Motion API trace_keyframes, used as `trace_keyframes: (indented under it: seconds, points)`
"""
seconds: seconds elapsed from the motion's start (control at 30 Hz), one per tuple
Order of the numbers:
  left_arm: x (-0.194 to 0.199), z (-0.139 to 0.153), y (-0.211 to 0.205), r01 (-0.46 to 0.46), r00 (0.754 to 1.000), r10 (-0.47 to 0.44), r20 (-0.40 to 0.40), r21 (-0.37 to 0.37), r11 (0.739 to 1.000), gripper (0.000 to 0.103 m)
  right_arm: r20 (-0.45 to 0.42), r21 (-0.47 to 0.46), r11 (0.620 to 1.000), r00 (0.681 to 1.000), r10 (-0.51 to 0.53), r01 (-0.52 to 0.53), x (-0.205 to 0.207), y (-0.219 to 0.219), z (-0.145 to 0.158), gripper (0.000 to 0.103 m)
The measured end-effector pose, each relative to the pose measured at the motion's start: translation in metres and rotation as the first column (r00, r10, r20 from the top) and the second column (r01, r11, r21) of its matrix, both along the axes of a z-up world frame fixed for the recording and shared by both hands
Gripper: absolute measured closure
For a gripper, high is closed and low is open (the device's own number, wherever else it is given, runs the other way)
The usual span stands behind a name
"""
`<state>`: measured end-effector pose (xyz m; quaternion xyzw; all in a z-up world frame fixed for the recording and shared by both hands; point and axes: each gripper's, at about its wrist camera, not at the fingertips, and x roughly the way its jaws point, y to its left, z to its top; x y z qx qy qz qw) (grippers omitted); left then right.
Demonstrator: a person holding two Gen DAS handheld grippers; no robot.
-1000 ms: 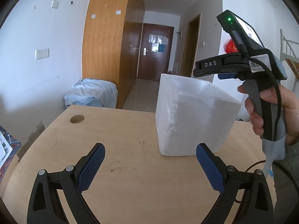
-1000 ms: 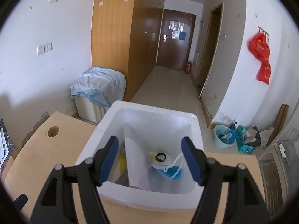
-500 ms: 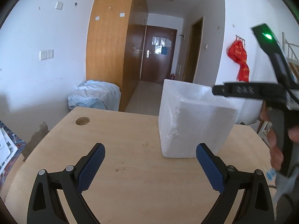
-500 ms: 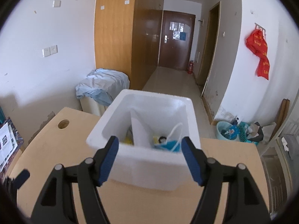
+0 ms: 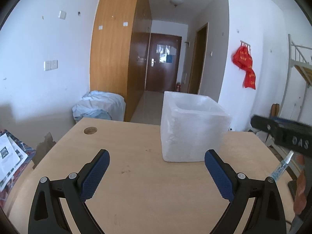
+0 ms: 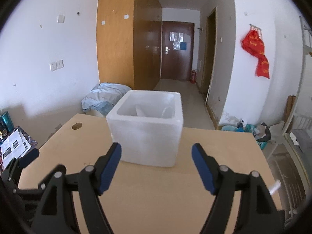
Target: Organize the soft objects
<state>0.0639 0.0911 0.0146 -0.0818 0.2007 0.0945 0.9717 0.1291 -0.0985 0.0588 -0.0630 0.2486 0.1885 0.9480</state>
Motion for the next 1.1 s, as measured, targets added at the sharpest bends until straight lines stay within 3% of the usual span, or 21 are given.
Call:
trace_keyframes:
  seconds: [0.3, 0.5, 1.1]
  points:
    - [-0.027, -0.007, -0.021, 0.041, 0.999, -0.041, 0.029, 0.007, 0.999, 0.005, 0.022, 0.05, 0.998, 0.999, -0.042, 0.04, -0.046, -0.025, -0.023, 0.025]
    - [-0.047, -0.019, -0.037, 0.058, 0.997, -0.058, 0.044, 0.01, 0.998, 0.005, -0.023, 0.067, 0.995, 0.997, -0.078, 0.079, -0.072, -0.043, -0.054, 0.024]
    - [-0.109, -0.002, -0.052, -0.001, 0.981, -0.018, 0.195, 0.097, 0.995, 0.005, 0.104, 0.117, 0.987, 0.987, -0.125, 0.113, -0.121, -0.053, -0.046, 0.024]
